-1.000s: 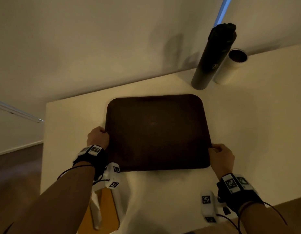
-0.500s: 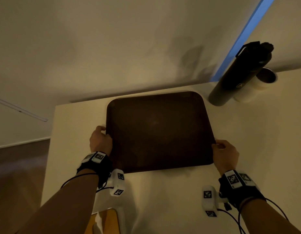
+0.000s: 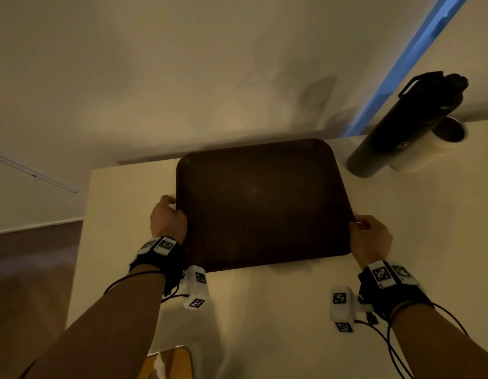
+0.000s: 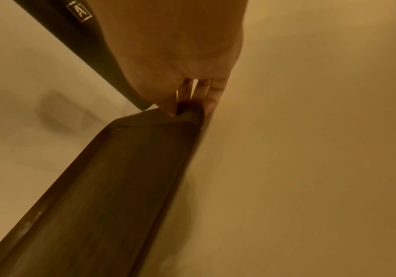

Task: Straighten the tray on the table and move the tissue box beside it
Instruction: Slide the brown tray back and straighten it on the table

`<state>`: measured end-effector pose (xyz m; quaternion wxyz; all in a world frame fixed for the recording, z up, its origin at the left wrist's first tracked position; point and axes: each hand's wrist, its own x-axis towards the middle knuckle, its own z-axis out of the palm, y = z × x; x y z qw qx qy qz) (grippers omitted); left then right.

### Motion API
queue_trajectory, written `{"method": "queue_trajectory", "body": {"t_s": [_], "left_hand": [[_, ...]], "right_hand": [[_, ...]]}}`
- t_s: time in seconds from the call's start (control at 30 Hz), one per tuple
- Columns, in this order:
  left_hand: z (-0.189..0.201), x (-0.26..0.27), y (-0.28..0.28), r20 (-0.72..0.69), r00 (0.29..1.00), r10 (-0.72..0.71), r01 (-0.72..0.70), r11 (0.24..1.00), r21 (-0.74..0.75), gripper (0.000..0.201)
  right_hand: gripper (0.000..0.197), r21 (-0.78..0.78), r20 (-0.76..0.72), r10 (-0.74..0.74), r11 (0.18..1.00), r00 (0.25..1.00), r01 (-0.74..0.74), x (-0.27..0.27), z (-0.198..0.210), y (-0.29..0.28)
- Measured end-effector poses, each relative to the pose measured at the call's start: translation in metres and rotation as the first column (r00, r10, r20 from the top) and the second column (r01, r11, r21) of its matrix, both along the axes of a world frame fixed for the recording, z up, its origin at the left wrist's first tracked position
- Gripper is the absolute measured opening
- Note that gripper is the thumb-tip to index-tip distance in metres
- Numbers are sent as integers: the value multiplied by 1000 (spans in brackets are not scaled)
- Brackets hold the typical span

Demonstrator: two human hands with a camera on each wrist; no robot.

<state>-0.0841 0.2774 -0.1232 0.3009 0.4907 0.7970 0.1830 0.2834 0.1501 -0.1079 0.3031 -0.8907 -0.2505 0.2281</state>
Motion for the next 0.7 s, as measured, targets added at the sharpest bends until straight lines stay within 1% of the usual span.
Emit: {"method": "queue_trajectory", "body": {"t_s": [0.23,0.7], "left_hand": [[-5,1,7,-16,1000,-13,13,1000,1,34],[-4,2,11,-30,999,-18,17,1000,-9,35]], "right_hand": [[27,-13,-1,12,1000,1000,-12,4,0,12],[28,-25,-4,13,1000,1000,-13,2,3,12]]}}
